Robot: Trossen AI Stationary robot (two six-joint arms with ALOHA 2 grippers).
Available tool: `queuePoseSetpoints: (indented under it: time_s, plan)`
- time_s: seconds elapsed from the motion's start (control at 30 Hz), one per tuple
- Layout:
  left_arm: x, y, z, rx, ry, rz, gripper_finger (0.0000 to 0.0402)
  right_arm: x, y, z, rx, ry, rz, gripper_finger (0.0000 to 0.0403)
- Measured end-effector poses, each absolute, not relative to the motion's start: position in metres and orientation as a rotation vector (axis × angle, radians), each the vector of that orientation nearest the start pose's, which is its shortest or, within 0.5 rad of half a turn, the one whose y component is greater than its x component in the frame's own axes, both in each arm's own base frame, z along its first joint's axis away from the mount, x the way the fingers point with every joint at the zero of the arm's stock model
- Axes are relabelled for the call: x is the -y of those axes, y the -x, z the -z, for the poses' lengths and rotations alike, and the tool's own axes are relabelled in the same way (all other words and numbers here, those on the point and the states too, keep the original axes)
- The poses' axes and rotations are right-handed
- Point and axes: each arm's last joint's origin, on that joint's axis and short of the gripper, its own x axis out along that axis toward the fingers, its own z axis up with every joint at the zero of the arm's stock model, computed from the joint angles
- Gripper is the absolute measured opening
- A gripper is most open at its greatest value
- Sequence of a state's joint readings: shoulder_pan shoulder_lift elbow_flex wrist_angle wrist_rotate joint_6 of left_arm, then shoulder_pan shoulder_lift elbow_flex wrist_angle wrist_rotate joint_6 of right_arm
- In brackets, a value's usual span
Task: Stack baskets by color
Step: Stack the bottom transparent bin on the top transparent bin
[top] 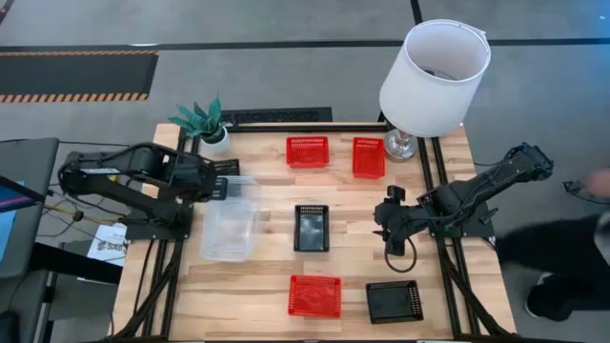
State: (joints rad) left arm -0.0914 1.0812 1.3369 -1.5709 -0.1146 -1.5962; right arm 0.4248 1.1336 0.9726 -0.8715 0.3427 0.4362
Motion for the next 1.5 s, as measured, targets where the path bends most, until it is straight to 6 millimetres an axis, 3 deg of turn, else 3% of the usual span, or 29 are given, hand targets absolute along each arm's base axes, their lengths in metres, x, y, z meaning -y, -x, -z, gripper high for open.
queuePoseSetpoints:
  time_s: [0.43, 0.63, 1.17, 1.5]
  plan:
    - [0.006, -0.116, -0.315, -1.148, 1.281, -1.085, 0.0, -0.077, -0.194, -0.281, -0.945, -0.016, 0.133, 0.0265]
    - [0.001, -0.113, -0.297, -1.198, 1.252, -1.086, 0.0, -0.078, -0.196, -0.282, -0.922, -0.026, 0.128, 0.0265]
    - [-0.017, -0.117, -0.287, -1.226, 1.168, -1.011, 0.0, -0.074, -0.199, -0.283, -0.907, -0.022, 0.132, 0.0265]
    - [-0.016, -0.137, -0.276, -1.446, 1.136, -0.857, 0.0, -0.073, -0.199, -0.283, -0.908, -0.022, 0.136, 0.0265]
